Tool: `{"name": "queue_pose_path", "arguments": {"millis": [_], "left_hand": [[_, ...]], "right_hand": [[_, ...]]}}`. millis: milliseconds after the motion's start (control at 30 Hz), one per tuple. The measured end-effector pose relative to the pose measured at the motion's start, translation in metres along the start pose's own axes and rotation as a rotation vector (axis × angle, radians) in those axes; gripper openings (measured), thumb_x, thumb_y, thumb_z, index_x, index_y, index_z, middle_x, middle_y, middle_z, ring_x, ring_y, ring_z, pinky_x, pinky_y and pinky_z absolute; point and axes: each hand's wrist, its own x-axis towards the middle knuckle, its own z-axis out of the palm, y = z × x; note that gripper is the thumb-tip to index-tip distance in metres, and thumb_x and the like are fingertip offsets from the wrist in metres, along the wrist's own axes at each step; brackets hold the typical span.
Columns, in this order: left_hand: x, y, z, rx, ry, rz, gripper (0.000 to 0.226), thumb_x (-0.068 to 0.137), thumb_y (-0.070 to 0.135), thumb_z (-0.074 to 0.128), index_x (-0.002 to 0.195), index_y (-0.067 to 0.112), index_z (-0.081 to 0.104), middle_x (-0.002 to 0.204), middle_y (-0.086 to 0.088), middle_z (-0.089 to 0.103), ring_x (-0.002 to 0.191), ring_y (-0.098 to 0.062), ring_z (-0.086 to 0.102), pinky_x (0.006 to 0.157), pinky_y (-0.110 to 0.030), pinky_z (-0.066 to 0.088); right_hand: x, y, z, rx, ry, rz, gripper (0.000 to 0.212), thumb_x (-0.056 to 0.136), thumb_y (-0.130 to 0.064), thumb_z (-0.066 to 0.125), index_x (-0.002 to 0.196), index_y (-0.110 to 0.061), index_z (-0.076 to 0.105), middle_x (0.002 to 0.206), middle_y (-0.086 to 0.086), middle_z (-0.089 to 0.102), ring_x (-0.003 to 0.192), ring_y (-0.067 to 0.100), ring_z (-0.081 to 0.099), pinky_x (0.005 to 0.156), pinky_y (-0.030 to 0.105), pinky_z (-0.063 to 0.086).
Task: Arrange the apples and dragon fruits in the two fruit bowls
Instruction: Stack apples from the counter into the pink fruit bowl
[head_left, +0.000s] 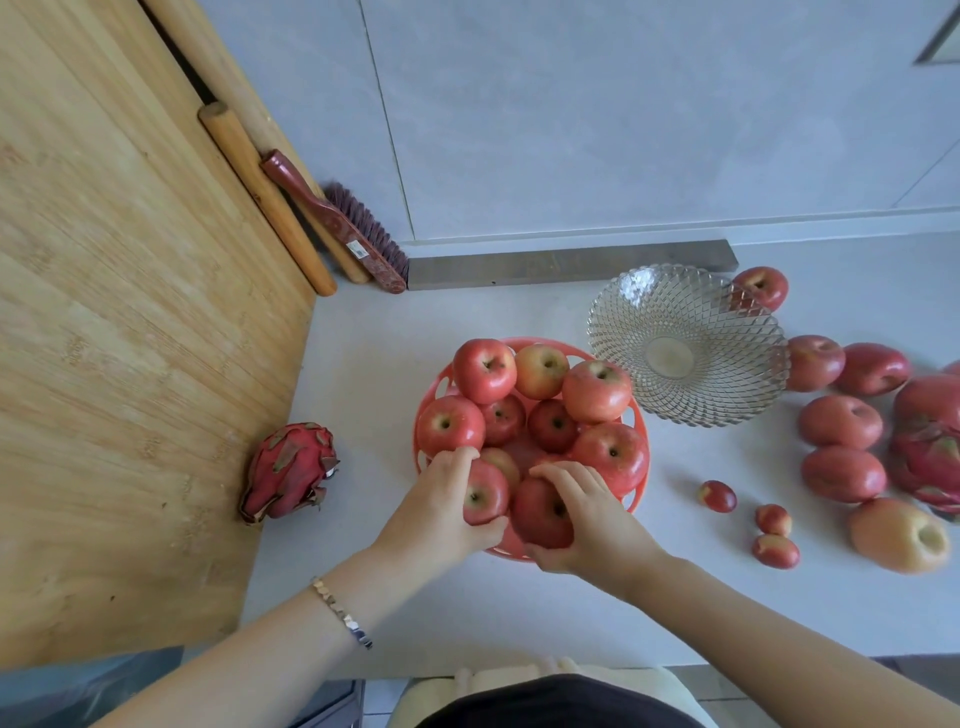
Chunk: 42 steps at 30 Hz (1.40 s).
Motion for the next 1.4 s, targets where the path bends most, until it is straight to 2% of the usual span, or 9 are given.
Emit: {"name": "queue_pose_path", "arguments": {"millis": [100, 200, 333, 433, 633, 867, 1000, 1200, 1400], "left_hand": [[0.000, -0.004, 0.011, 0.103, 0.045, 0.046, 0.074, 0.073, 0.040, 0.066, 0.135, 0.008, 0.041, 0.121, -0.012, 0.044, 0.118, -0.032, 0.042, 0.092, -0.033, 0.044], [0.000, -0.005, 0.014, 0.345, 0.132, 0.209, 0.067, 0.064, 0.039, 0.071, 0.123, 0.014, 0.052, 0.112, -0.011, 0.044, 0.098, -0.036, 0.055, 0.077, -0.035, 0.055], [0.003, -0.005, 0.020, 0.458, 0.216, 0.342, 0.058, 0.060, 0.045, 0.066, 0.112, 0.022, 0.054, 0.102, -0.005, 0.039, 0.071, -0.027, 0.057, 0.074, -0.034, 0.054], [0.004, -0.011, 0.018, 0.470, 0.140, 0.370, 0.059, 0.066, 0.049, 0.051, 0.117, 0.019, 0.050, 0.104, -0.006, 0.051, 0.072, -0.025, 0.059, 0.070, -0.032, 0.057], [0.012, -0.008, 0.014, 0.632, 0.062, 0.491, 0.084, 0.049, 0.057, 0.074, 0.117, 0.014, 0.046, 0.103, -0.001, 0.065, 0.085, -0.020, 0.061, 0.069, -0.026, 0.058], [-0.004, -0.008, 0.026, 0.230, 0.100, 0.219, 0.076, 0.058, 0.030, 0.084, 0.122, 0.006, 0.050, 0.117, -0.013, 0.050, 0.104, -0.029, 0.059, 0.084, -0.029, 0.052], [-0.002, -0.001, 0.021, 0.065, 0.040, 0.114, 0.068, 0.075, 0.031, 0.072, 0.132, 0.012, 0.041, 0.126, -0.002, 0.040, 0.117, -0.017, 0.046, 0.091, -0.017, 0.040], [0.004, -0.005, 0.009, 0.564, -0.033, 0.329, 0.082, 0.055, 0.062, 0.068, 0.118, 0.013, 0.048, 0.099, -0.006, 0.063, 0.076, -0.017, 0.067, 0.058, -0.022, 0.054], [0.003, 0.003, 0.010, 0.680, 0.093, 0.359, 0.075, 0.061, 0.067, 0.056, 0.110, 0.012, 0.058, 0.097, -0.006, 0.068, 0.078, -0.023, 0.069, 0.069, -0.033, 0.056]], "right_hand": [[-0.002, 0.002, 0.002, -0.133, 0.058, -0.043, 0.081, 0.056, -0.037, 0.077, 0.127, -0.007, 0.051, 0.121, 0.010, 0.057, 0.111, 0.029, 0.054, 0.090, 0.025, 0.042], [-0.002, 0.001, 0.004, -0.292, 0.068, -0.107, 0.088, 0.044, -0.042, 0.081, 0.121, -0.011, 0.051, 0.107, 0.009, 0.063, 0.097, 0.028, 0.064, 0.080, 0.031, 0.054], [0.004, 0.005, -0.003, -0.419, 0.083, -0.184, 0.083, 0.039, -0.048, 0.071, 0.114, -0.015, 0.057, 0.100, 0.003, 0.066, 0.090, 0.025, 0.064, 0.090, 0.044, 0.051], [0.008, 0.005, -0.011, -0.487, 0.043, -0.234, 0.080, 0.038, -0.050, 0.064, 0.112, -0.019, 0.059, 0.095, -0.001, 0.066, 0.087, 0.022, 0.064, 0.091, 0.044, 0.049], [0.015, -0.001, -0.020, -0.534, -0.177, -0.258, 0.066, 0.051, -0.033, 0.061, 0.113, -0.012, 0.055, 0.106, 0.003, 0.059, 0.096, 0.026, 0.056, 0.099, 0.038, 0.042], [0.008, -0.002, -0.012, -0.389, -0.041, -0.276, 0.086, 0.061, -0.054, 0.050, 0.132, -0.005, 0.041, 0.114, 0.008, 0.064, 0.104, 0.025, 0.062, 0.098, 0.032, 0.044], [0.006, 0.000, -0.015, -0.222, -0.032, -0.185, 0.097, 0.067, -0.063, 0.043, 0.142, -0.003, 0.030, 0.139, 0.013, 0.048, 0.129, 0.026, 0.045, 0.108, 0.026, 0.022], [0.007, -0.002, -0.015, -0.269, -0.046, -0.190, 0.088, 0.072, -0.059, 0.050, 0.140, -0.006, 0.034, 0.138, 0.011, 0.049, 0.130, 0.025, 0.043, 0.110, 0.027, 0.023], [0.005, -0.003, -0.032, -0.109, -0.042, -0.161, 0.076, 0.077, -0.051, 0.058, 0.138, -0.010, 0.040, 0.138, 0.012, 0.047, 0.133, 0.025, 0.038, 0.110, 0.029, 0.024]]}}
